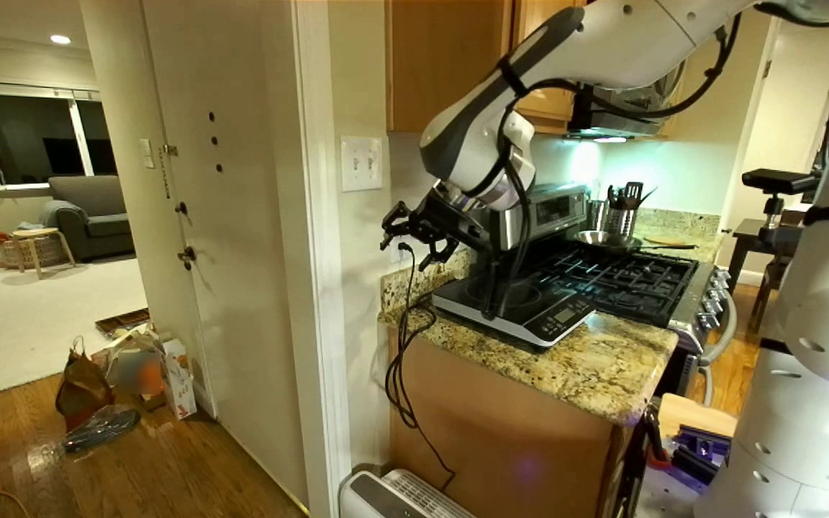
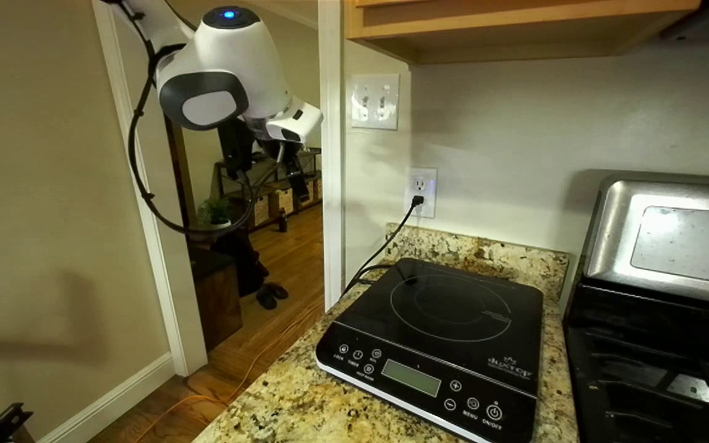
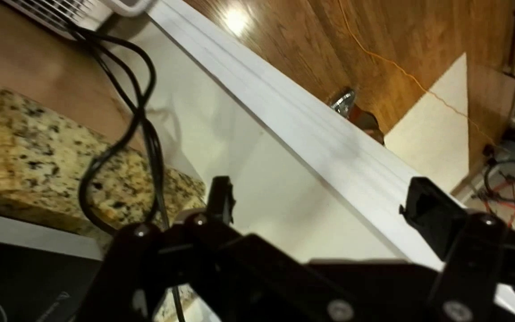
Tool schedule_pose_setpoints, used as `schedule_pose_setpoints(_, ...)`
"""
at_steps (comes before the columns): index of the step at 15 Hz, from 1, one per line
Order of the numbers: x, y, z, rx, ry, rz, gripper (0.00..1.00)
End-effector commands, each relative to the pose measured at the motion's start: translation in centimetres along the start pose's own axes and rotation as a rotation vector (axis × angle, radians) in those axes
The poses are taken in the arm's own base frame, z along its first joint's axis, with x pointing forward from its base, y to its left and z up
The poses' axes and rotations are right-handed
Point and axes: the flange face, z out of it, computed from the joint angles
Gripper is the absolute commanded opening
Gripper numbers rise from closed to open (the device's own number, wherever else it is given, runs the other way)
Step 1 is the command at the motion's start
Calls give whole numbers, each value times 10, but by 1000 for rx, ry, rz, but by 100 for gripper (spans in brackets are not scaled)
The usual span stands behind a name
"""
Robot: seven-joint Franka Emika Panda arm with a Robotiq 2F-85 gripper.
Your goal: Switch on the light using the left switch
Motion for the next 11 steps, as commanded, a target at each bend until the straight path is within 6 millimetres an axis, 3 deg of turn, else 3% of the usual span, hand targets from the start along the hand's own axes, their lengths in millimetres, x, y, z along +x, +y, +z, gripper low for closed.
schedule_pose_setpoints(1, -36, 17, -34, -119, -135, -101, 100)
schedule_pose_setpoints(6, -58, -29, -80, -258, -230, -214, 100)
schedule_pose_setpoints(7, -49, -21, -58, -226, -221, -209, 100)
schedule_pose_setpoints(9, -56, -32, -75, -236, -226, -227, 100)
schedule_pose_setpoints(11, -56, -33, -78, -236, -226, -228, 100)
